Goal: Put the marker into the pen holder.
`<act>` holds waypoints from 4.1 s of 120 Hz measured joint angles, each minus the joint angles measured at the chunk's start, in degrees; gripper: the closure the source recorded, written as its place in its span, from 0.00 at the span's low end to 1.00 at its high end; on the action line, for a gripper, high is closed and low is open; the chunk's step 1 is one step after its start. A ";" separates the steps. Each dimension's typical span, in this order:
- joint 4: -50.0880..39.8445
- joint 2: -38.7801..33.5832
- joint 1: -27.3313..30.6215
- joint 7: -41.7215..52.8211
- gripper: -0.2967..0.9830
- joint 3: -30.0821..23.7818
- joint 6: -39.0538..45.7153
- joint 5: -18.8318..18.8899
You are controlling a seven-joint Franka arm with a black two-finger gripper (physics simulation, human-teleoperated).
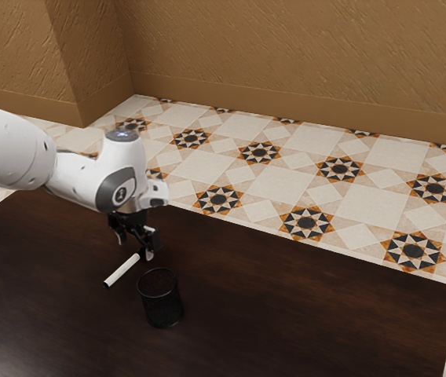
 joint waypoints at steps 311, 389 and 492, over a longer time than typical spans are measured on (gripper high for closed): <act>-26.98 -53.25 -0.08 3.42 0.79 -13.51 -2.58 -2.38; -28.13 -52.51 -0.08 2.93 0.79 -16.62 -2.99 -2.86; 22.05 -17.16 1.05 1.64 0.25 -9.09 -35.99 -3.43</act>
